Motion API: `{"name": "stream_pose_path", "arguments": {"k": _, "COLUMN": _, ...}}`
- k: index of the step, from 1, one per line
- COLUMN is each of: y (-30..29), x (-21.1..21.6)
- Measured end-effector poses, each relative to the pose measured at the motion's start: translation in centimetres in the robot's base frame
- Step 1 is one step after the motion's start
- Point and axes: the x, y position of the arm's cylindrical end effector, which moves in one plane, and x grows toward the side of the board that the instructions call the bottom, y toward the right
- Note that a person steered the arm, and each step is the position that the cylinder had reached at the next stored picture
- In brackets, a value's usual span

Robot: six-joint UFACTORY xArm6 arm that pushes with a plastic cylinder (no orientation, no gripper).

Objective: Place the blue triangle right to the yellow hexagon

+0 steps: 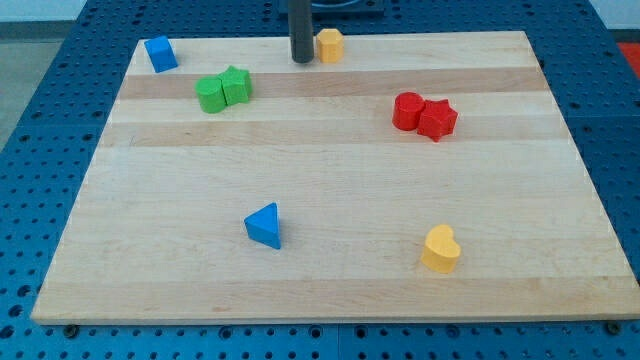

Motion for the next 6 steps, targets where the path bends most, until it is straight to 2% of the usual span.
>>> {"name": "stream_pose_path", "arguments": {"k": 1, "y": -3.0, "x": 0.2}}
{"name": "stream_pose_path", "arguments": {"k": 2, "y": -3.5, "x": 1.2}}
{"name": "stream_pose_path", "arguments": {"k": 4, "y": -3.9, "x": 8.1}}
{"name": "stream_pose_path", "arguments": {"k": 6, "y": -7.4, "x": 13.2}}
